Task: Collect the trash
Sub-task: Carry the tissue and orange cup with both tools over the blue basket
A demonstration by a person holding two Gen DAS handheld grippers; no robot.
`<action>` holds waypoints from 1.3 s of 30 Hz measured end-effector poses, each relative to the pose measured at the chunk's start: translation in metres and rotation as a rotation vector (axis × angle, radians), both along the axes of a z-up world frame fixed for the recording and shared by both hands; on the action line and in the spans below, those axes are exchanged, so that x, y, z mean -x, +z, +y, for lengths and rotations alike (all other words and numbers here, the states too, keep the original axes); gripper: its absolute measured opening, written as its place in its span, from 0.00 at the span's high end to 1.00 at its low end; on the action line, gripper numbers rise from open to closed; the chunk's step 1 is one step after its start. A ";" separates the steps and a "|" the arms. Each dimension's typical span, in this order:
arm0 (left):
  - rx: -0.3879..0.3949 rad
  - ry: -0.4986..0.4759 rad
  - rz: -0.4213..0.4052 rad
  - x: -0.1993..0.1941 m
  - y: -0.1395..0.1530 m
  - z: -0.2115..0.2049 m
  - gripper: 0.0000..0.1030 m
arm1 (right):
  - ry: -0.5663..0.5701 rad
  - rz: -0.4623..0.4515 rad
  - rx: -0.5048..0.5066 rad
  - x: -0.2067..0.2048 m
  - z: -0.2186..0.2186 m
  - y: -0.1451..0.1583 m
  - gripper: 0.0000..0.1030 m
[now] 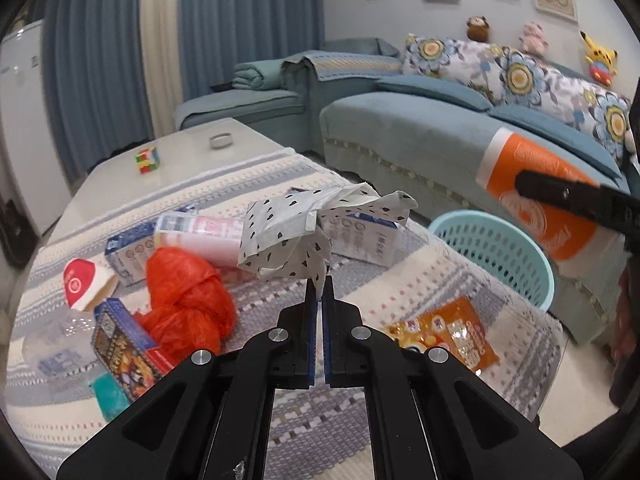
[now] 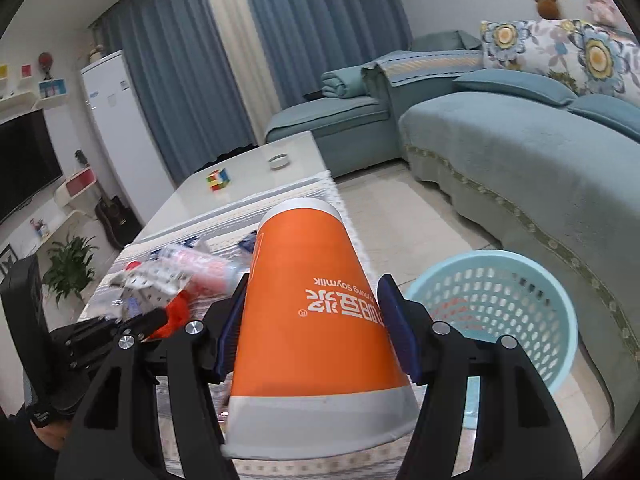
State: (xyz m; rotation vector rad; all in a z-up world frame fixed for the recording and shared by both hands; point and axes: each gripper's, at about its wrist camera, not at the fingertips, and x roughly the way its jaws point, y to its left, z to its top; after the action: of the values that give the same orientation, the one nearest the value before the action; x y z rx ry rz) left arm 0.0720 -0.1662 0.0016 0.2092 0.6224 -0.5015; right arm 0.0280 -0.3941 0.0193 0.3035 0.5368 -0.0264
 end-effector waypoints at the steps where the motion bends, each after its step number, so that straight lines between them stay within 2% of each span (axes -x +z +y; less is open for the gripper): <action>1: -0.002 -0.006 0.004 0.000 -0.001 -0.002 0.99 | -0.011 0.003 -0.003 0.001 -0.005 -0.002 0.43; 8: -0.009 -0.050 0.002 0.004 0.000 -0.022 0.99 | -0.101 0.033 -0.007 0.007 -0.037 -0.017 0.43; 14: 0.002 -0.106 -0.020 0.006 0.008 -0.051 0.99 | -0.166 0.032 -0.035 0.013 -0.059 -0.019 0.43; 22: -0.032 -0.140 0.007 0.012 -0.008 -0.068 0.99 | -0.159 0.040 0.008 0.019 -0.062 -0.020 0.43; 31: -0.037 -0.152 0.025 0.009 -0.012 -0.082 0.99 | -0.193 0.048 -0.052 0.028 -0.081 -0.027 0.43; 39: -0.011 -0.198 0.058 0.003 -0.011 -0.133 0.99 | -0.215 0.017 -0.073 0.029 -0.089 -0.017 0.43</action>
State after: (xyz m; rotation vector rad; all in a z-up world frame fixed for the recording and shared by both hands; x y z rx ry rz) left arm 0.0692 -0.2990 -0.0098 0.2691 0.6642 -0.6965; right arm -0.0011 -0.4826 0.0027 0.4313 0.5210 -0.2179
